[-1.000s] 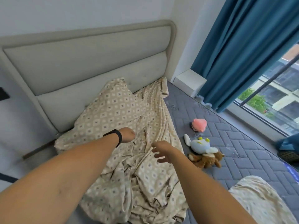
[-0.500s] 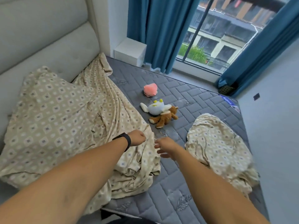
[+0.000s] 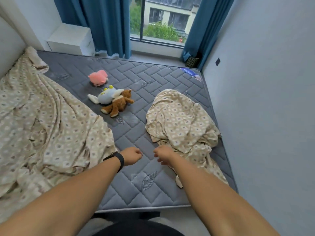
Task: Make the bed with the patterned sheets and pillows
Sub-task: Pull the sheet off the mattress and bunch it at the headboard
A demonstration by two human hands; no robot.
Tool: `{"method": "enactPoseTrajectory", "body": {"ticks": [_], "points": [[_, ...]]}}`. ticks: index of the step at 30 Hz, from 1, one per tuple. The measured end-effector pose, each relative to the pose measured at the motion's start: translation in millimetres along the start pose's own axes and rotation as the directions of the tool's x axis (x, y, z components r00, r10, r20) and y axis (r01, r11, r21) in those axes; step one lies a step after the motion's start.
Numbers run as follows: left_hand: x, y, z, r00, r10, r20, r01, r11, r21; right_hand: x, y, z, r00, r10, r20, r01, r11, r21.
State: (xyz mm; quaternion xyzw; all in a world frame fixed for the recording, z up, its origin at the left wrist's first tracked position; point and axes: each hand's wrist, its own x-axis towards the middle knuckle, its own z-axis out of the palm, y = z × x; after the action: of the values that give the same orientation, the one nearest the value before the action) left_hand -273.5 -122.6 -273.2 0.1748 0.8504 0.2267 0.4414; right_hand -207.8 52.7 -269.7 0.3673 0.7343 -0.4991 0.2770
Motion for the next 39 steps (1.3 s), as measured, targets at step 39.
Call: {"method": "enactPoseTrajectory", "body": {"ticks": [39], "points": [[70,212,206,0.988,-0.109,0.113,0.113,0.993,-0.031,49,270,-252,0.986,-0.082,-0.148,0.062,0.989,-0.135]]}}
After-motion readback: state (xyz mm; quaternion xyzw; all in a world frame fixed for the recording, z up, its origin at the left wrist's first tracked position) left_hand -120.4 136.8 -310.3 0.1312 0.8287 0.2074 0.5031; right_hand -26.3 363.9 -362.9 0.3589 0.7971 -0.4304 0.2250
